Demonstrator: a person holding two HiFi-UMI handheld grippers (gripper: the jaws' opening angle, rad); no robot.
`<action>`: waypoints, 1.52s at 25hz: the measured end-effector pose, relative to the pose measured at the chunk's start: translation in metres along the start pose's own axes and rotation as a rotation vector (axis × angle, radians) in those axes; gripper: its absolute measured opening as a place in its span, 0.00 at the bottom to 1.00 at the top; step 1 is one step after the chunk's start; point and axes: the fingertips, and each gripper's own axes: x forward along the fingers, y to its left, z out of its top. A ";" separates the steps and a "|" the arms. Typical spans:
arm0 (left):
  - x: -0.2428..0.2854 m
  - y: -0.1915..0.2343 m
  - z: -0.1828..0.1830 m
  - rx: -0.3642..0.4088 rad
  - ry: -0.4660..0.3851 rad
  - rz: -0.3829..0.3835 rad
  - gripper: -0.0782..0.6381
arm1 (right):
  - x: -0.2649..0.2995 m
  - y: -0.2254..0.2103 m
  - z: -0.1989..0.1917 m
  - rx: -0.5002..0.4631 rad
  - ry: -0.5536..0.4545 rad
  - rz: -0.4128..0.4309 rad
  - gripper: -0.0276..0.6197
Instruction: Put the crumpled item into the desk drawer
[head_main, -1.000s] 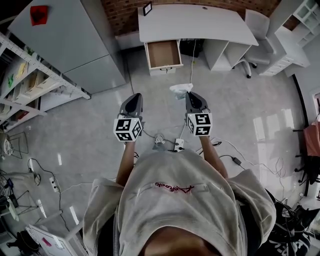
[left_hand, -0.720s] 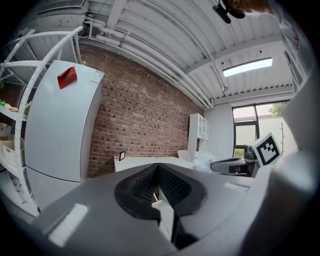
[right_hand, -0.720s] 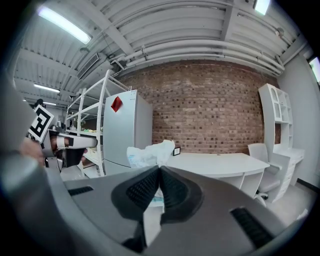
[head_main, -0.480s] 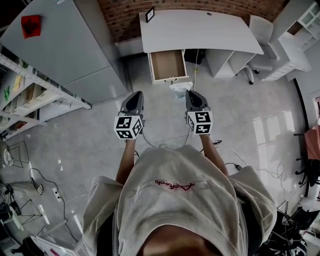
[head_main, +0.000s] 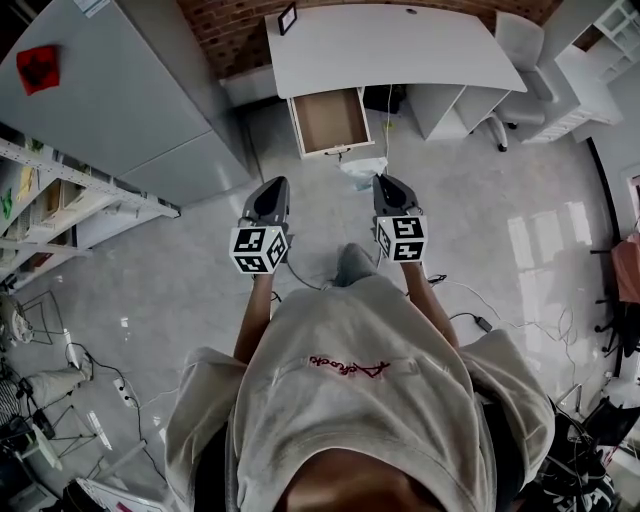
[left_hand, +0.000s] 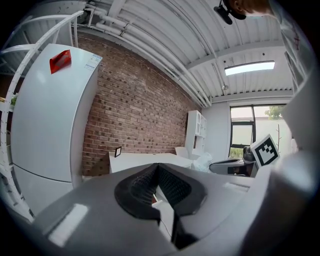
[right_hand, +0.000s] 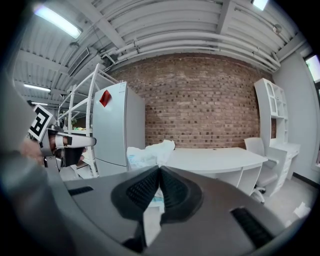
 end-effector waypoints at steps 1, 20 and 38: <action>0.002 0.001 -0.001 0.001 0.002 -0.001 0.12 | 0.002 0.000 -0.001 0.002 0.002 0.000 0.06; 0.148 0.050 0.024 0.012 0.003 0.017 0.12 | 0.130 -0.073 0.015 0.010 0.016 0.046 0.06; 0.303 0.100 0.059 -0.003 0.029 0.114 0.12 | 0.285 -0.164 0.075 -0.013 0.013 0.169 0.06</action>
